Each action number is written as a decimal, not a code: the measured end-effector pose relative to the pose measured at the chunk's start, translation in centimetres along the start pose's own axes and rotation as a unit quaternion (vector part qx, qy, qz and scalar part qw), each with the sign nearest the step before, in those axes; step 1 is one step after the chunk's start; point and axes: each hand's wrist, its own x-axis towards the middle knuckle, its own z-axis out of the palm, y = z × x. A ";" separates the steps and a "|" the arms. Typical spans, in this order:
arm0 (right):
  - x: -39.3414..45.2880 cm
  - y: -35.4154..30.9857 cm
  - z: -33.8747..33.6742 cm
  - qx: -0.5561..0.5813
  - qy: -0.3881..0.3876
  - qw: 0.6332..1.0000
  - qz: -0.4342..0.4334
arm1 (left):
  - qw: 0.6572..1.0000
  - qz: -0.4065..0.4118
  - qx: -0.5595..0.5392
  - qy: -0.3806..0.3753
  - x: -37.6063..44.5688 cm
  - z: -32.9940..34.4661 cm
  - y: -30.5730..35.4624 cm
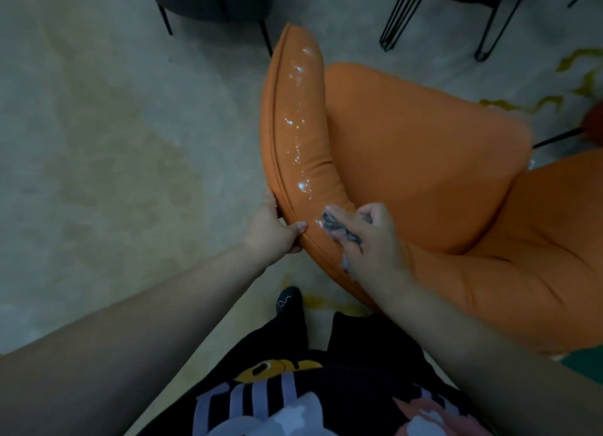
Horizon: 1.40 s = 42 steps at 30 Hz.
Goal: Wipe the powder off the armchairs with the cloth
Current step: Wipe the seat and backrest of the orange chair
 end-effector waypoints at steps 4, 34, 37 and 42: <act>-0.5 -0.4 0.2 -0.016 0.004 1.000 -0.003 | 1.000 -0.001 -0.011 -0.003 0.1 0.0 -0.2; 3.6 -1.9 2.6 -0.018 -0.026 0.999 -0.035 | 0.998 -0.044 -0.025 -0.025 0.6 -0.1 -0.5; 1.9 -1.0 1.1 -0.014 -0.040 0.998 -0.045 | 0.999 -0.039 -0.012 -0.024 0.6 -0.1 -0.5; 0.2 -1.0 0.0 -0.005 -0.030 0.999 -0.024 | 0.999 -0.029 0.006 -0.023 0.4 -0.1 -0.7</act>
